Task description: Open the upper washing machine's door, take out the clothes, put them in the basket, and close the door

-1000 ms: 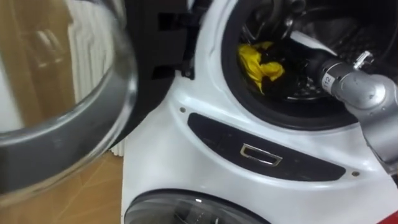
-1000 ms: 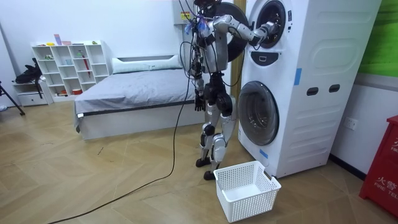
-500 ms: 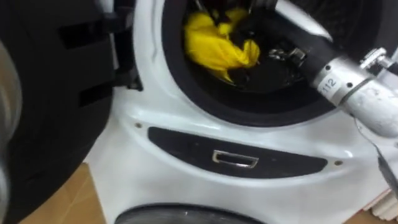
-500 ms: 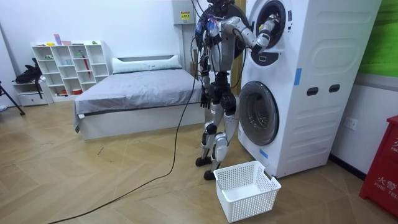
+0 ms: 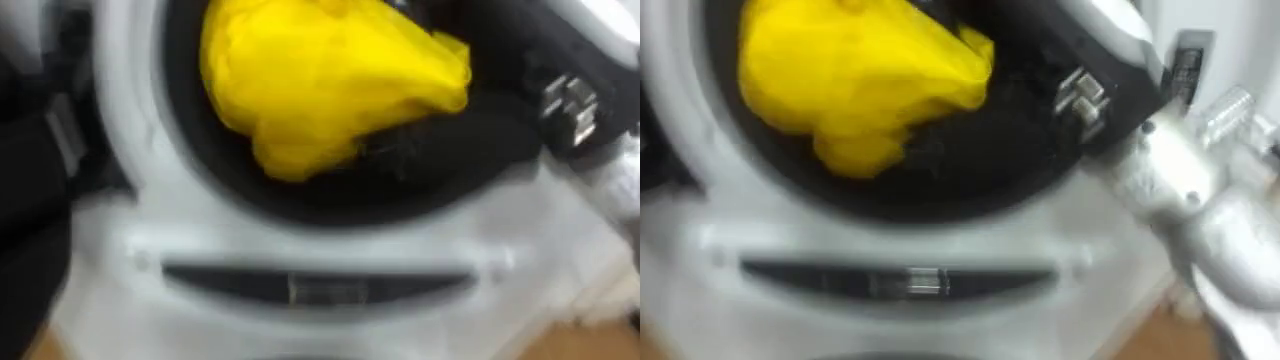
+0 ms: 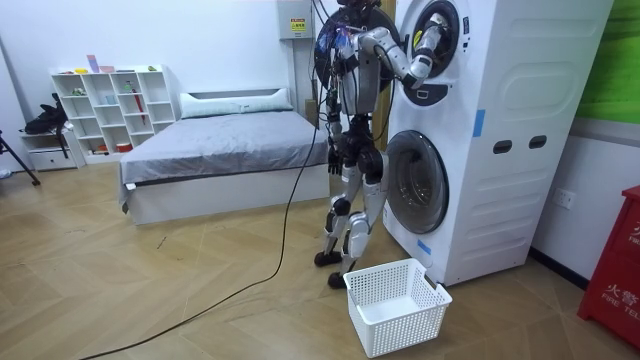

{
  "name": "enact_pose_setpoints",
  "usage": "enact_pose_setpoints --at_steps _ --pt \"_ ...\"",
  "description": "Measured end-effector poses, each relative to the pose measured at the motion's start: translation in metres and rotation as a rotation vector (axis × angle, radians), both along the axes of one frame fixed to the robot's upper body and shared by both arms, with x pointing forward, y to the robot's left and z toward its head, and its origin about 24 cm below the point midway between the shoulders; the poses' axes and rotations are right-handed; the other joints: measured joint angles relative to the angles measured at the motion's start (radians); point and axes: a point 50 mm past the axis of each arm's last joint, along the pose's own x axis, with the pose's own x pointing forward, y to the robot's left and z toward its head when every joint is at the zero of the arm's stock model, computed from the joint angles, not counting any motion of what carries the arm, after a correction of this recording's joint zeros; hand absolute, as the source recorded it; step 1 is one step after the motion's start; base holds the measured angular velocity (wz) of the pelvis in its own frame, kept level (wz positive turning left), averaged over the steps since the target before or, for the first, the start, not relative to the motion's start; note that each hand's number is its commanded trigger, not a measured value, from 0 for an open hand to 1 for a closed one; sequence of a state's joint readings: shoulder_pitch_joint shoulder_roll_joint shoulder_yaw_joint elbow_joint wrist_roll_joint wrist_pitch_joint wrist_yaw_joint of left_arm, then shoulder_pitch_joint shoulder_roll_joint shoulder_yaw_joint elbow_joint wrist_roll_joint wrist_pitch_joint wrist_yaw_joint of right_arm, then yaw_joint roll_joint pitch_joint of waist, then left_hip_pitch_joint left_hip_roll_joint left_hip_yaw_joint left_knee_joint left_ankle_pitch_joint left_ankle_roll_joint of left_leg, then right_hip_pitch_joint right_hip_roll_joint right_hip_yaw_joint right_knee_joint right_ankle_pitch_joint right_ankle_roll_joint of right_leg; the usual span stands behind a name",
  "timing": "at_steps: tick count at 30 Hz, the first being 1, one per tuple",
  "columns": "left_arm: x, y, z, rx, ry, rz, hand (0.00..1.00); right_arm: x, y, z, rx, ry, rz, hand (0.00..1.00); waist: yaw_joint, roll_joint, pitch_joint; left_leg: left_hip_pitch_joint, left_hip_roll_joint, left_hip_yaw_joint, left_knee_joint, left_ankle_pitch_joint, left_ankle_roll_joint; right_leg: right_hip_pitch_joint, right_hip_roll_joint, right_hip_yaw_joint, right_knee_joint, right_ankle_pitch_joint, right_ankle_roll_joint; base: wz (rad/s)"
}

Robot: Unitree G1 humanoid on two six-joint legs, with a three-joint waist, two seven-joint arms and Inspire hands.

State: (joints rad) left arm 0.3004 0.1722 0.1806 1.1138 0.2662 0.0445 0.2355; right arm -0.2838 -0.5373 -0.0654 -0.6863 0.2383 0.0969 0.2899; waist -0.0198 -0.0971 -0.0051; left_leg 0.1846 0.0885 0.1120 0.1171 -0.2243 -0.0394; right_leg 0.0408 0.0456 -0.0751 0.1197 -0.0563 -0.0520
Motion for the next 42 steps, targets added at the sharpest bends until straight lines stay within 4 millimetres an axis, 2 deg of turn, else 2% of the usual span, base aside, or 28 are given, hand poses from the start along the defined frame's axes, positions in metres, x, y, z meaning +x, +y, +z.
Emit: enact_pose_setpoints --at_steps 1,3,6,8,10,14,15,18,22,25,30,32,38,41,42 --pt "0.003 0.001 0.001 0.007 -0.011 0.002 0.00 0.000 -0.008 -0.001 0.029 0.005 -0.037 1.00 0.007 -0.010 -0.0003 -0.006 -0.001 0.012 0.001 -0.001 0.003 -0.008 0.004 -0.001 0.001 -0.002 0.006 0.23" --pt "-0.004 0.003 0.001 0.019 0.004 0.035 0.00 -0.001 -0.017 -0.006 0.060 0.024 -0.076 1.00 0.037 -0.025 -0.0039 -0.007 -0.004 0.022 0.003 -0.004 0.007 -0.009 0.009 -0.013 -0.001 -0.002 0.006 -0.12" --pt "-0.010 0.003 0.001 0.019 0.010 0.054 0.00 -0.004 -0.024 -0.012 0.066 0.040 -0.103 1.00 0.042 -0.022 -0.0027 -0.015 -0.014 0.022 0.014 -0.009 0.017 -0.008 0.004 -0.014 0.000 -0.004 0.009 -0.03" --pt "-0.007 0.005 0.002 0.031 -0.003 0.056 0.00 -0.004 -0.024 -0.012 0.071 0.037 -0.096 1.00 0.039 -0.016 0.0007 -0.017 -0.014 0.023 0.017 -0.019 0.032 -0.009 0.001 -0.019 0.001 -0.011 0.020 0.02" --pt "-0.004 0.004 0.002 0.034 -0.022 0.047 0.00 -0.006 -0.024 -0.010 0.079 0.030 -0.078 1.00 0.036 -0.007 0.0019 -0.018 -0.014 0.026 0.016 -0.027 0.034 -0.016 0.001 -0.022 0.015 -0.015 0.025 0.00" --pt "-0.010 0.003 0.001 0.031 -0.006 0.060 0.00 -0.008 -0.026 -0.007 0.071 0.025 -0.068 1.00 0.008 -0.004 0.0015 -0.023 -0.015 0.025 0.022 -0.030 0.033 -0.024 0.002 -0.017 0.033 -0.016 0.025 -0.02" --pt "-0.010 0.004 0.001 0.032 -0.005 0.067 0.00 -0.010 -0.027 -0.005 0.067 0.017 -0.069 1.00 -0.010 -0.004 0.0011 -0.027 -0.015 0.026 0.028 -0.031 0.032 -0.026 0.000 -0.016 0.033 -0.017 0.024 0.00" --pt "-0.013 0.006 0.002 0.038 -0.006 0.091 0.00 -0.021 -0.051 0.004 0.101 -0.044 -0.175 1.00 -0.034 -0.001 -0.0013 -0.024 -0.015 0.034 0.034 -0.031 0.031 -0.026 0.004 -0.010 0.034 -0.017 0.023 -0.08" --pt "-0.017 0.007 0.003 0.036 -0.001 0.104 0.00 -0.032 -0.078 0.015 0.160 -0.130 -0.323 1.00 -0.091 0.012 -0.0069 -0.013 -0.011 0.064 0.033 -0.032 0.029 -0.028 0.010 0.006 0.041 -0.018 0.021 -0.18" --pt "-0.012 0.008 0.003 0.037 -0.036 0.095 0.00 -0.033 -0.088 0.015 0.193 -0.149 -0.375 1.00 -0.101 0.011 -0.0065 -0.001 -0.010 0.103 0.022 -0.035 0.025 -0.047 0.020 0.043 0.066 -0.021 0.017 -0.41" --pt "-0.012 0.007 0.003 0.032 -0.043 0.083 0.00 -0.036 -0.090 0.014 0.217 -0.156 -0.381 1.00 -0.137 0.005 -0.0058 0.000 -0.010 0.111 0.024 -0.036 0.023 -0.052 0.022 0.051 0.069 -0.022 0.015 -0.09" --pt "-0.013 0.005 0.003 0.029 -0.039 0.078 0.00 -0.036 -0.091 0.014 0.231 -0.161 -0.383 1.00 -0.136 0.004 -0.0052 0.002 -0.008 0.124 0.022 -0.037 0.022 -0.057 0.028 0.069 0.071 -0.021 0.014 -0.16" --pt "-0.013 0.005 0.003 0.033 -0.036 0.076 0.00 -0.032 -0.098 0.011 0.288 -0.130 -0.390 1.00 -0.138 0.002 -0.0042 0.001 -0.007 0.147 0.017 -0.037 0.021 -0.071 0.034 0.086 0.071 -0.021 0.014 -0.11" --pt "-0.012 0.006 0.003 0.035 -0.024 0.077 0.00 -0.029 -0.104 0.004 0.297 -0.084 -0.416 1.00 -0.136 0.002 -0.0037 0.000 -0.005 0.157 0.017 -0.038 0.021 -0.080 0.037 0.091 0.078 -0.021 0.014 -0.11" --pt "-0.007 0.007 0.002 0.037 -0.024 0.066 0.00 -0.028 -0.106 -0.003 0.302 -0.046 -0.428 1.00 -0.135 -0.002 -0.0001 -0.002 -0.005 0.160 0.017 -0.038 0.020 -0.086 0.039 0.095 0.085 -0.021 0.015 -0.13"
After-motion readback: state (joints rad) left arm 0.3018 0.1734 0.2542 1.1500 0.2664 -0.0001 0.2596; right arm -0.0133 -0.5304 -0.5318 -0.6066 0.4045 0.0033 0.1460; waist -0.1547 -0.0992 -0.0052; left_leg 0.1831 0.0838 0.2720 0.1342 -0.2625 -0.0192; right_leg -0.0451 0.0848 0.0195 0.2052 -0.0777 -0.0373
